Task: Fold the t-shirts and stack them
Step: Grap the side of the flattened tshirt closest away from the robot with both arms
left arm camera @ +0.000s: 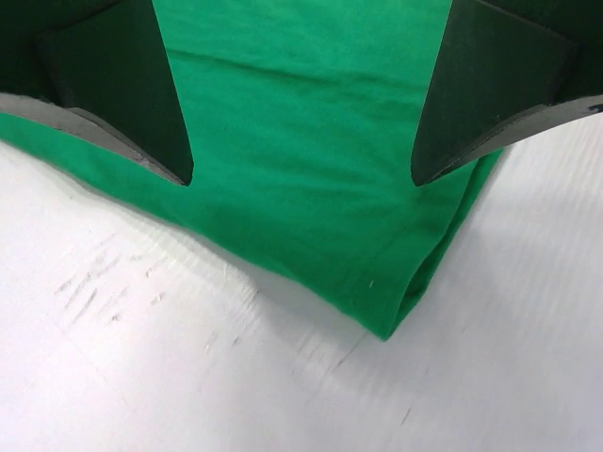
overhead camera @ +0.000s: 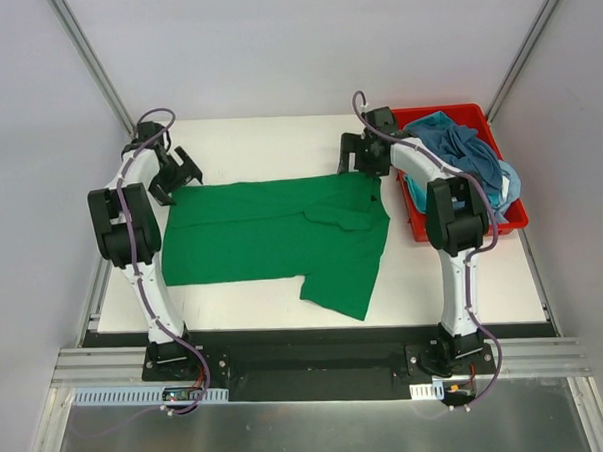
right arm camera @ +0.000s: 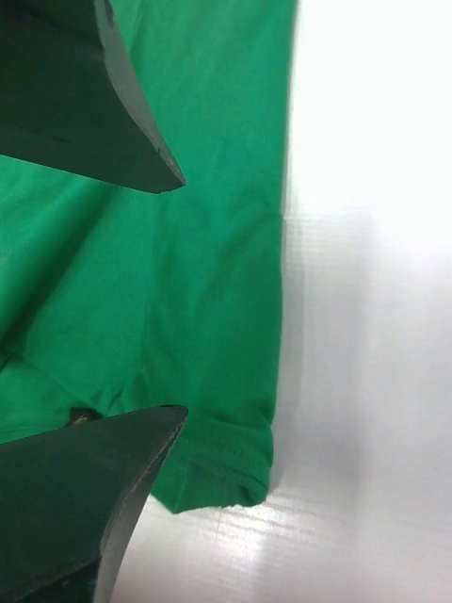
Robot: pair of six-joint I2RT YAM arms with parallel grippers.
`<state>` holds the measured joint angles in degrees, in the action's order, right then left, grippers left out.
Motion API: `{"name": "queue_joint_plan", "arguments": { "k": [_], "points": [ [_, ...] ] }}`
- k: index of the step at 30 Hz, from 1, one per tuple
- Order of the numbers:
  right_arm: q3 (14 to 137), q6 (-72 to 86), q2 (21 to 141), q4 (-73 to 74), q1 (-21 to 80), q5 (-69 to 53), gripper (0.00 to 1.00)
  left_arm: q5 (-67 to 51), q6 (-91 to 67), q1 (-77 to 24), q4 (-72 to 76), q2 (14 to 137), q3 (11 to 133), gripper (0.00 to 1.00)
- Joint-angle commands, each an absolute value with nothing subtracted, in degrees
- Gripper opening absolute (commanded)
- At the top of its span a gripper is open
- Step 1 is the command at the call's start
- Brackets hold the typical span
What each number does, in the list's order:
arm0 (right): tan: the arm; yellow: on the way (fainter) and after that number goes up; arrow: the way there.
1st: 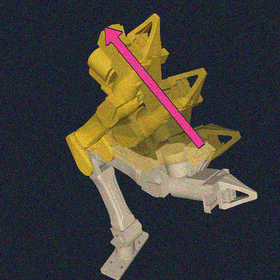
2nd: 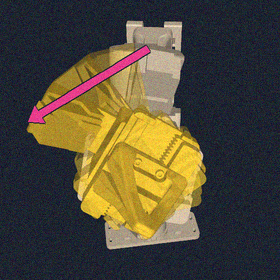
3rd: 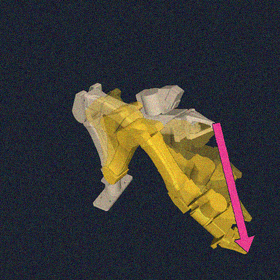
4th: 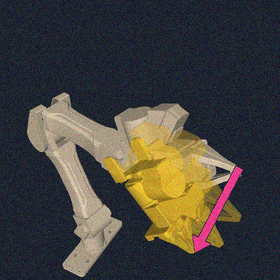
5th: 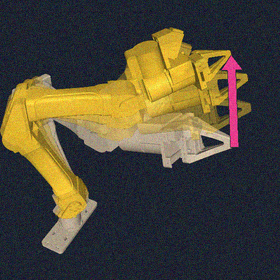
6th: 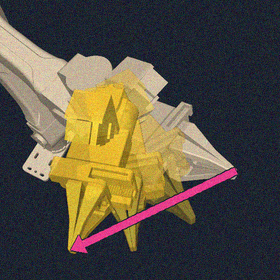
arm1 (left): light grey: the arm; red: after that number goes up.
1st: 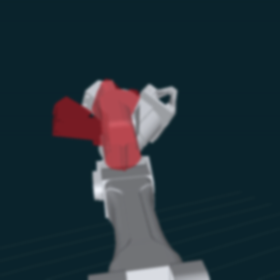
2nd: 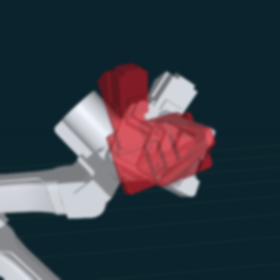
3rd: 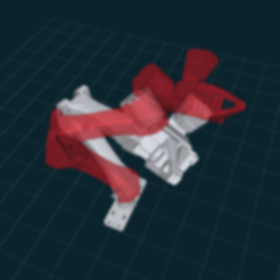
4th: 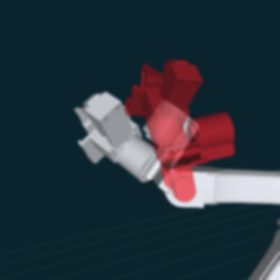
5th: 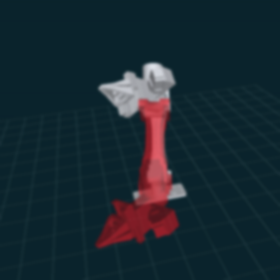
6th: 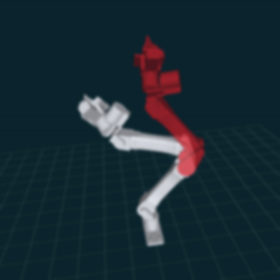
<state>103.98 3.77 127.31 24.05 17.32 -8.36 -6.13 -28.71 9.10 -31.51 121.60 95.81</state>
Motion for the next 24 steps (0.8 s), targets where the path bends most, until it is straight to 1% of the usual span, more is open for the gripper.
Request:
{"name": "queue_joint_plan", "arguments": {
  "k": [1, 4, 7, 11, 13, 17, 19, 20, 21, 22, 24],
  "points": [
    [102.2, -4.7, 115.7, 24.6, 18.7, -7.9, 0.96, -0.4, -26.7, 9.8, -35.2, 109.0, 92.6, 0.99],
    [91.6, -5.1, 106.7, 22.5, 19.9, -9.0, 0.96, 5.9, -29.3, 9.8, -36.3, 98.7, 81.9, 0.99],
    [80.5, -4.6, 98.2, 21.4, 22.4, -6.5, 0.96, 13.2, -37.3, 11.2, -38.5, 88.7, 69.8, 0.99],
    [67.7, -2.0, 87.4, 21.1, 25.3, -3.2, 0.96, 8.1, -45.8, 18.8, -38.8, 78.2, 54.4, 0.99],
    [62.5, -0.1, 83.8, 20.1, 25.6, -3.9, 0.96, 8.7, -46.8, 21.1, -38.7, 75.9, 50.7, 0.99],
    [56.7, 1.6, 78.6, 20.1, 25.8, -6.3, 0.96, 8.8, -50.3, 21.5, -36.7, 73.5, 45.1, 0.99],
    [54.8, 1.6, 76.7, 20.1, 25.9, -6.3, 0.96, 5.8, -49.3, 21.7, -34.2, 74.8, 44.0, 0.92],
    [54.1, 1.3, 76.2, 20.0, 25.9, -6.2, 0.96, 4.5, -49.4, 21.7, -33.8, 75.9, 43.9, 0.87],
    [53.7, 1.2, 75.9, 20.1, 25.9, -5.9, 0.96, 4.3, -49.7, 21.7, -33.8, 77.2, 43.8, 0.84],
    [53.5, 1.2, 75.6, 20.6, 25.9, -5.5, 0.96, 4.8, -50.5, 21.6, -33.8, 78.0, 43.4, 0.84],
    [53.4, 0.9, 75.5, 21.2, 25.9, -5.4, 0.96, 5.5, -51.7, 21.9, -33.3, 79.4, 42.4, 0.75]
  ]
}}
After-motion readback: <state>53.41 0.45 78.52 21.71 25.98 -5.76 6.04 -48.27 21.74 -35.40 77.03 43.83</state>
